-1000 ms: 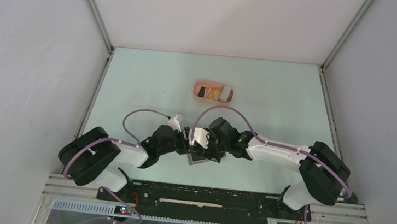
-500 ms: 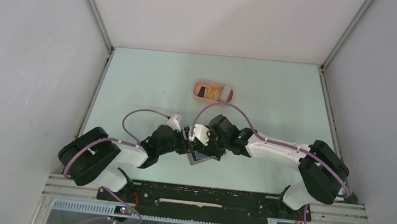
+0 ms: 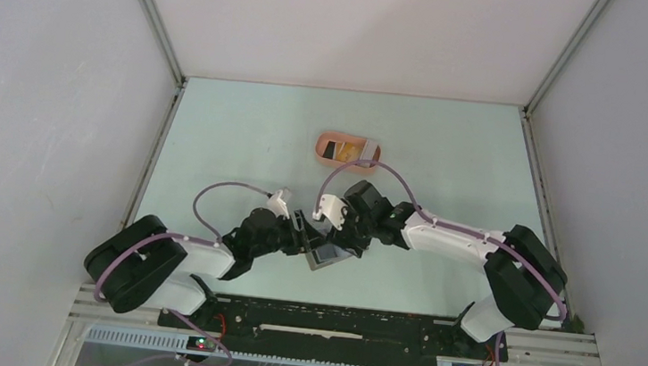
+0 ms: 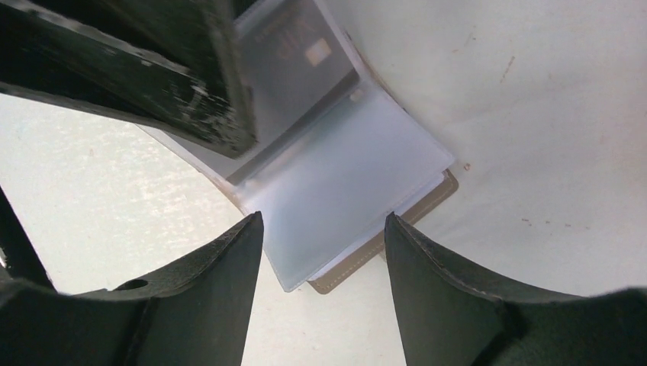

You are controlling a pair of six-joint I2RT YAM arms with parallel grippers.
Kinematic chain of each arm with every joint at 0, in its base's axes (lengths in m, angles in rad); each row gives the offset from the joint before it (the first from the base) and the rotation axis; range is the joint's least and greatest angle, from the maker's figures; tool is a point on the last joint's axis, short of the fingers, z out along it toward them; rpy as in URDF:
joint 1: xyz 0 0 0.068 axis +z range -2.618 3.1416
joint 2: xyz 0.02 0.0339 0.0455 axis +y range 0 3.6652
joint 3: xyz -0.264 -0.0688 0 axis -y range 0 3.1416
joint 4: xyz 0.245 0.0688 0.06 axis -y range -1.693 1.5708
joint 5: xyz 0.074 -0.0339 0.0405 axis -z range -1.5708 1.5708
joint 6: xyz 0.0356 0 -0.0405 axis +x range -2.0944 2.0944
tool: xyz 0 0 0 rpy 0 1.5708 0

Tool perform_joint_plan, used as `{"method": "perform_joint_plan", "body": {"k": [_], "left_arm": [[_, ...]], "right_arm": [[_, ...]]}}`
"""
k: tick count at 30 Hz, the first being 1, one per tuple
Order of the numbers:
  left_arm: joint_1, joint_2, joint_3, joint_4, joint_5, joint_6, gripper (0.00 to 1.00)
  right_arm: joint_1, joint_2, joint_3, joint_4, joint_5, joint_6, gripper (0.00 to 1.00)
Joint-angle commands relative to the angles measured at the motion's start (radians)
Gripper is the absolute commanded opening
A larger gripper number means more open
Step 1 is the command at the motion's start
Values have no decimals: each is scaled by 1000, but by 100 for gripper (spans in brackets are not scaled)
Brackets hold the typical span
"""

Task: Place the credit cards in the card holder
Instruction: Turn over the card slot in the card holder.

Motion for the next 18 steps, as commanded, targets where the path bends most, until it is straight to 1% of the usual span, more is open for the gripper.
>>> {"method": "perform_joint_plan", "body": {"k": [1, 5, 7, 11, 13, 15, 17, 18], "left_arm": [[8, -84, -33, -76, -19, 28, 64], [11, -219, -30, -231, -74, 80, 64], [10, -323, -19, -348, -106, 117, 64], [10, -505, 8, -498, -167, 201, 66], [10, -588, 17, -519, -181, 241, 68], [10, -645, 18, -499, -176, 268, 70], [10, -668, 14, -431, -136, 275, 71], [10, -662, 14, -391, -106, 274, 71]], "right_arm": [[-39, -2, 47, -18, -22, 25, 68], [-79, -14, 57, -33, -35, 21, 69], [-106, -33, 59, -43, -50, 17, 69], [-178, -96, 76, -71, -115, 13, 69], [-211, -142, 81, -76, -133, 6, 69], [-241, -188, 93, -74, -152, -2, 70], [-272, -225, 120, -85, -188, -2, 73], [-289, -232, 149, -97, -200, 8, 77]]}}
